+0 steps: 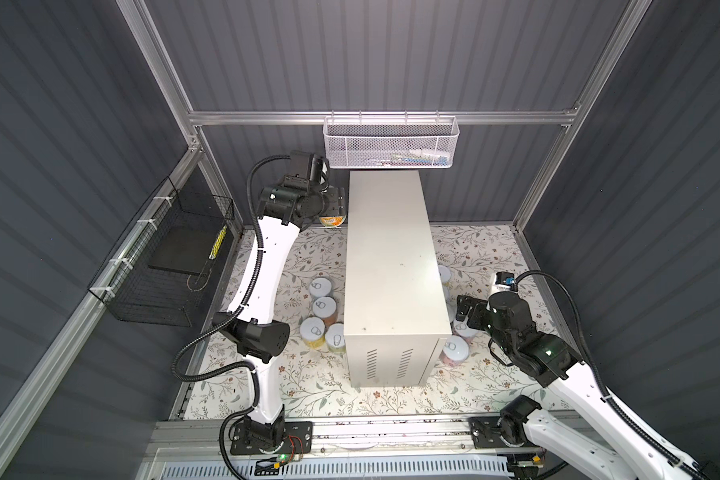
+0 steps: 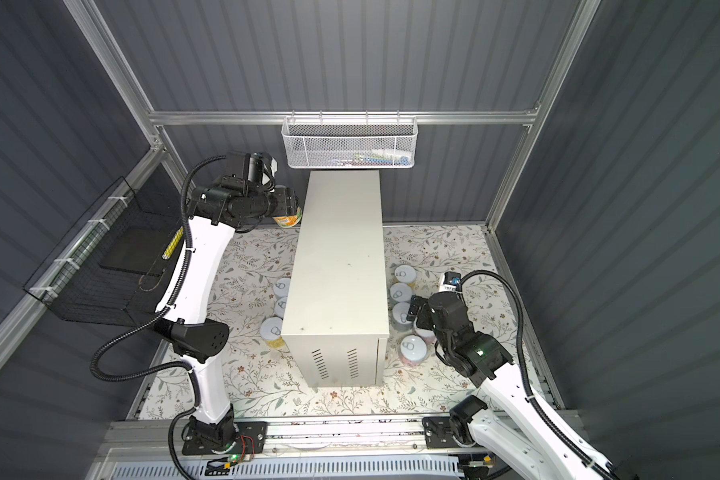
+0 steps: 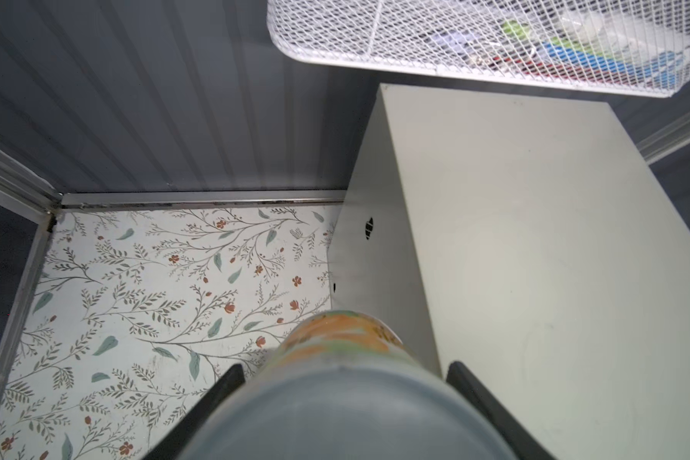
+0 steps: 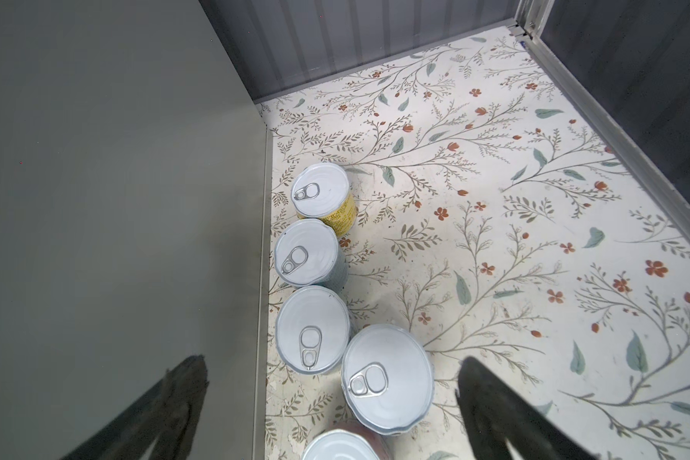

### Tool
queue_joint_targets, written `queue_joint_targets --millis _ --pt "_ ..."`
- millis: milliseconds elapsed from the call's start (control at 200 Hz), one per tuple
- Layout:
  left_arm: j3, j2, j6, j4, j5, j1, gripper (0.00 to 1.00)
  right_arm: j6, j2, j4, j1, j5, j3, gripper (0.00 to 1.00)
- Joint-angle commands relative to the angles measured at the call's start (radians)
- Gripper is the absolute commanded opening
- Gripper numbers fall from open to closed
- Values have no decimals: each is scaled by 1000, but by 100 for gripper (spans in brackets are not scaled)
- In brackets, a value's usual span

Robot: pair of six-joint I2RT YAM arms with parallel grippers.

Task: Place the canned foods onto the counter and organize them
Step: 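Lift the tall can with the left gripper up toward the cabinet top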

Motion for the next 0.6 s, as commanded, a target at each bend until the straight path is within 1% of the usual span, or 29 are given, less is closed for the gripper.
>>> queue_joint_targets --millis 0,60,195,275,375,470,595 --pt "41 -91 33 67 66 -6 0 -20 3 -17 -7 -9 2 99" --pt "44 -102 46 68 72 -9 0 -20 7 -17 -8 -10 7 99" --pt "122 -106 82 18 74 -10 0 -20 10 -26 -9 -15 22 99" --pt "142 -118 112 -8 80 -10 0 -19 11 -36 -10 -18 33 99" --pt "139 -141 134 -47 97 -10 0 -17 8 -50 -10 -12 45 99" --pt "110 -178 150 -64 150 -18 0 -13 1 -60 -10 -12 51 99" --pt "89 -211 171 -78 191 -77 0 3 1 -76 -9 -23 63 99"
